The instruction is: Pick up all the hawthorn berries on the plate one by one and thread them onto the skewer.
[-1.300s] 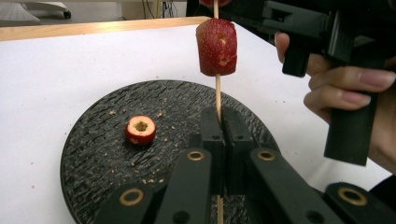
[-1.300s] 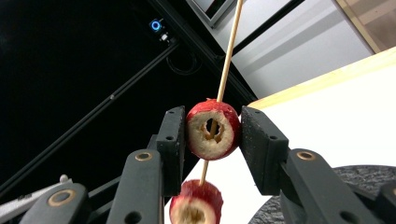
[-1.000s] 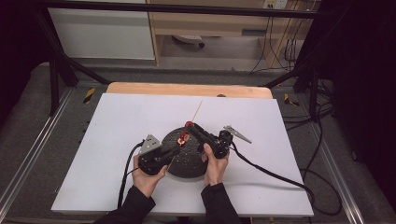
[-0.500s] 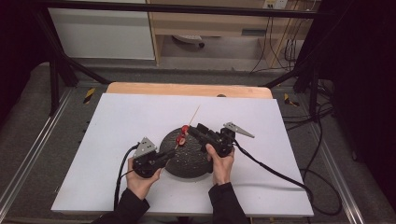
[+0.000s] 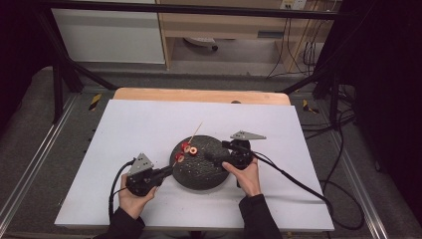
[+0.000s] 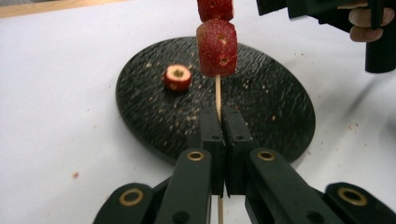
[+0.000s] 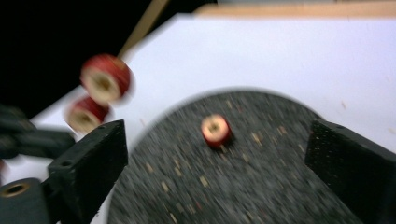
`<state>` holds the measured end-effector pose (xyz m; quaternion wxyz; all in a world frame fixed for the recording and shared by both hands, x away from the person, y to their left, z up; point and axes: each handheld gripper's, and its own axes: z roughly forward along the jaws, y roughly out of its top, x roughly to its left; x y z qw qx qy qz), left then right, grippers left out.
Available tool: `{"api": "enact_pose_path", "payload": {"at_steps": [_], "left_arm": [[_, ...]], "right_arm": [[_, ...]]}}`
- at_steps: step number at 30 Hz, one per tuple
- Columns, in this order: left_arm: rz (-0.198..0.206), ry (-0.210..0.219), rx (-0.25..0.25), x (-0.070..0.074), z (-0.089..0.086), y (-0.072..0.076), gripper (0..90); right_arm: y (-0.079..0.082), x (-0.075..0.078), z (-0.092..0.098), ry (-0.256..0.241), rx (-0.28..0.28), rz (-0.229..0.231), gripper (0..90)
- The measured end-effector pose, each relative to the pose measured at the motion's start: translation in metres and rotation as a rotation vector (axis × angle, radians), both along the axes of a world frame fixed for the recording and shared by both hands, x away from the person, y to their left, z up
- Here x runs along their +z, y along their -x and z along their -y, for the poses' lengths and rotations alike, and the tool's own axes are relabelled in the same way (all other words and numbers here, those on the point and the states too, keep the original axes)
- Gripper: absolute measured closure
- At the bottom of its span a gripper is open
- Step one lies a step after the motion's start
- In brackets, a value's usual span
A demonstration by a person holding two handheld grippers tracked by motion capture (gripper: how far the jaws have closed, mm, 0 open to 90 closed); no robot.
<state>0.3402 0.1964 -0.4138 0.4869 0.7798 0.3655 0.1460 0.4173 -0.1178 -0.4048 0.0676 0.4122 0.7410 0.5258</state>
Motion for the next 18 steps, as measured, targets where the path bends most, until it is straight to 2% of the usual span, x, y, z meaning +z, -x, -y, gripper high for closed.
{"api": "enact_pose_path", "payload": {"at_steps": [2, 5, 11, 18], "left_arm": [[-0.008, -0.009, -0.003, -0.002, -0.005, 0.002, 88.3], [-0.016, -0.015, 0.001, -0.006, -0.014, 0.005, 88.3], [-0.029, -0.03, 0.01, -0.014, -0.029, 0.012, 88.3], [-0.038, -0.038, 0.013, -0.017, -0.04, 0.015, 88.3]], "right_arm": [[-0.001, -0.003, 0.0, 0.077, 0.018, -0.028, 4.1], [-0.002, -0.007, 0.0, 0.136, 0.042, -0.05, 3.9], [-0.003, -0.007, 0.0, 0.187, 0.069, -0.068, 4.2], [-0.007, -0.002, -0.007, 0.307, 0.123, -0.082, 4.8]]}}
